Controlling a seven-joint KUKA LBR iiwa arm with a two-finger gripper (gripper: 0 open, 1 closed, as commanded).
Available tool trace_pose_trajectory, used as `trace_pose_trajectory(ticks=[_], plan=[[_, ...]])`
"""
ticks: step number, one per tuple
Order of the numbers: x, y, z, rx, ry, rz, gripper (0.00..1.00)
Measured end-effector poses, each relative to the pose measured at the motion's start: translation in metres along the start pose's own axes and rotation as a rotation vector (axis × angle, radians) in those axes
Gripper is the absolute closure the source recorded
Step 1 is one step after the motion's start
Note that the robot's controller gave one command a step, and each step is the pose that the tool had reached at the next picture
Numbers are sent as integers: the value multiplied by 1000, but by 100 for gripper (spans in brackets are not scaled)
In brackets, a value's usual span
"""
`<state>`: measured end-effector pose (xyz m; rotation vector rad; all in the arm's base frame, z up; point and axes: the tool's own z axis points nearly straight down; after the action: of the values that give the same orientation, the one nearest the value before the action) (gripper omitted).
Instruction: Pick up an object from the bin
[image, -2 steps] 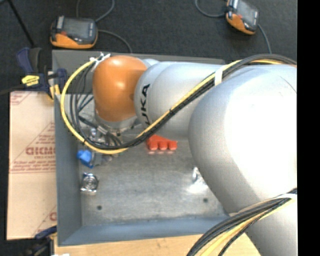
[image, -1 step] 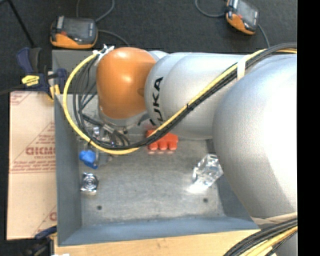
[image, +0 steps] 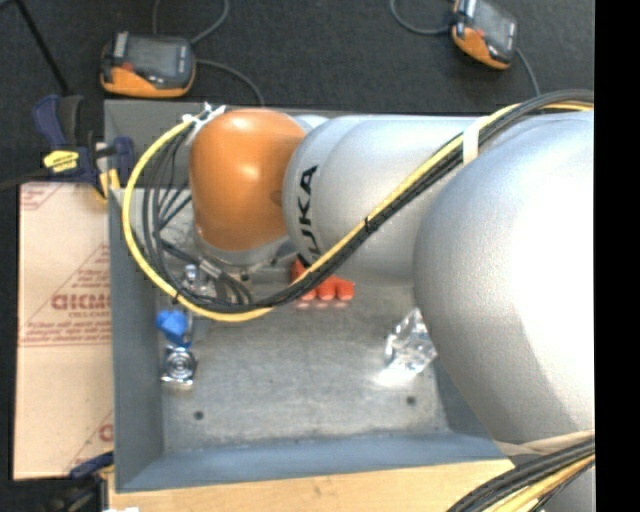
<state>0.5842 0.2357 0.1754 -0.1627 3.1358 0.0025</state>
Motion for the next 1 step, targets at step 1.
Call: trace_pose_trajectory(ticks=[1], plan=[[11, 1, 3, 1, 3, 72, 100]])
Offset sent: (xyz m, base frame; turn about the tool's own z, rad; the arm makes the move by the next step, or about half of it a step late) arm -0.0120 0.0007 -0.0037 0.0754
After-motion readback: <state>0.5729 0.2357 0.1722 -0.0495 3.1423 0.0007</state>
